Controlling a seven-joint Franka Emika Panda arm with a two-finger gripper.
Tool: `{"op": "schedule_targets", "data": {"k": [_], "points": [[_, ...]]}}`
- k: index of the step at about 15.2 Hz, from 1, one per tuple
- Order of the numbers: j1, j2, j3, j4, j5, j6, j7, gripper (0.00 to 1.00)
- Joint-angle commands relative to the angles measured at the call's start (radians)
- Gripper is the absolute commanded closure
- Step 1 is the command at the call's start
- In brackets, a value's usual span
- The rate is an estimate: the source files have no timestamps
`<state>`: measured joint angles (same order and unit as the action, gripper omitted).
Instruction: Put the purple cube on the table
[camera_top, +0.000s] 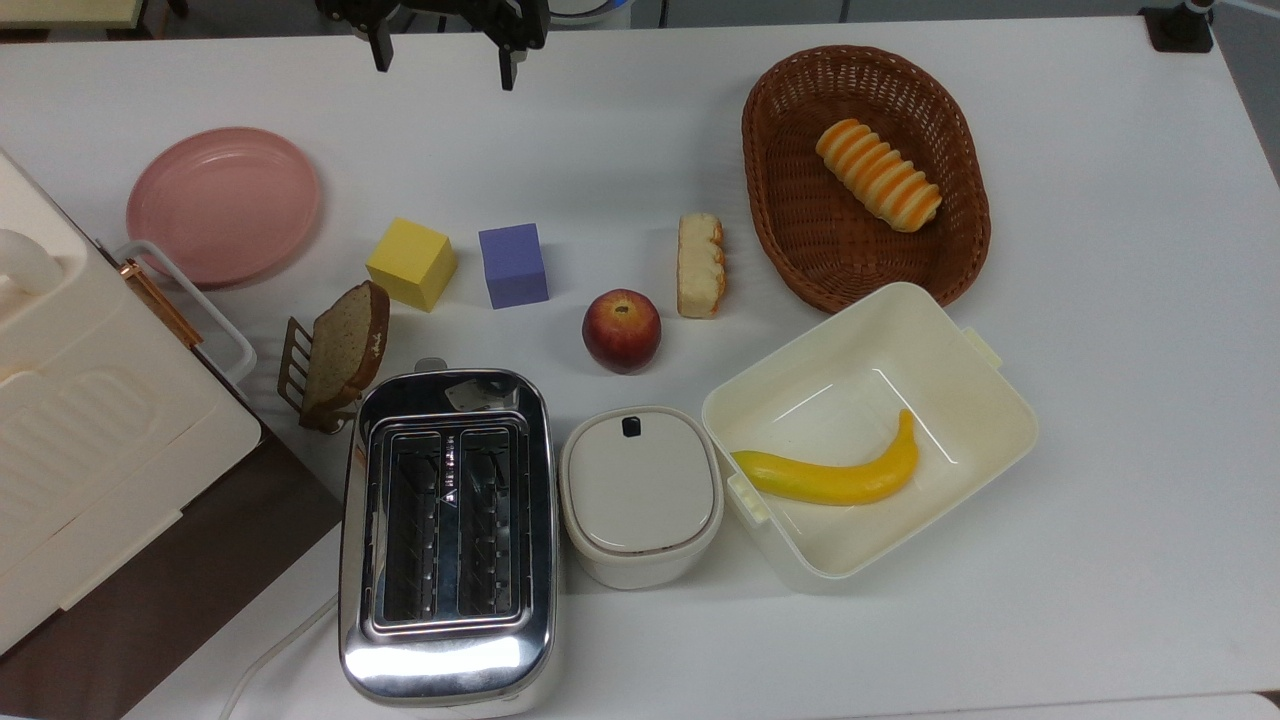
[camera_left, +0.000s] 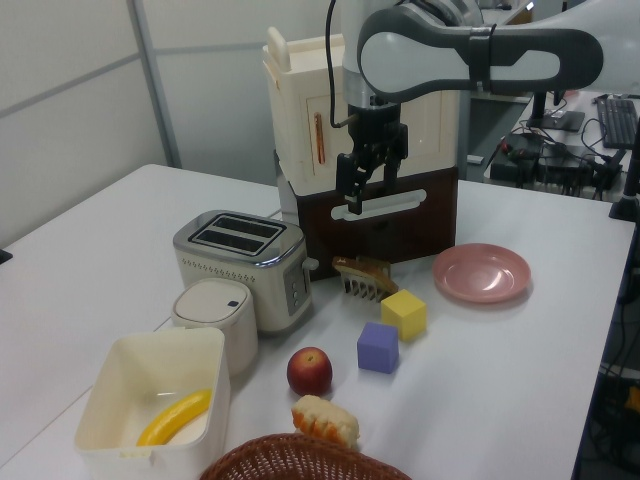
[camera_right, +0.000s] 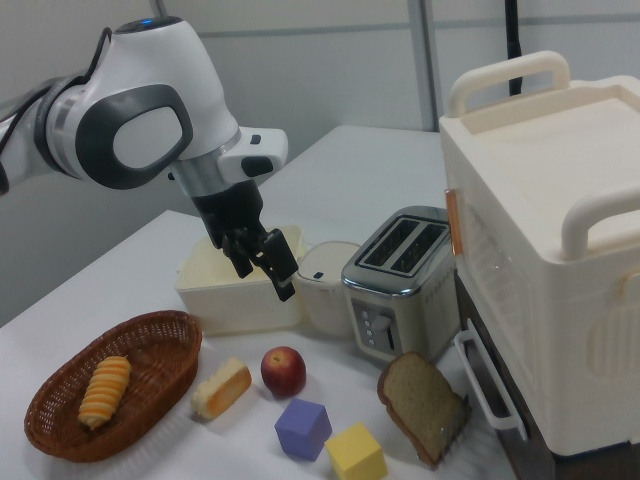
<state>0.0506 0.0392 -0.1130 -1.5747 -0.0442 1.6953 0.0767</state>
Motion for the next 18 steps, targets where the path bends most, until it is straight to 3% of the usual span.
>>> {"op": "schedule_targets", "data": {"k": [1,18], "points": [[0.044,-0.007,-0.051,0.005,0.012,-0.028,-0.020,0.00],[0.032,-0.009,-0.051,0.007,0.017,-0.026,-0.020,0.00]]}}
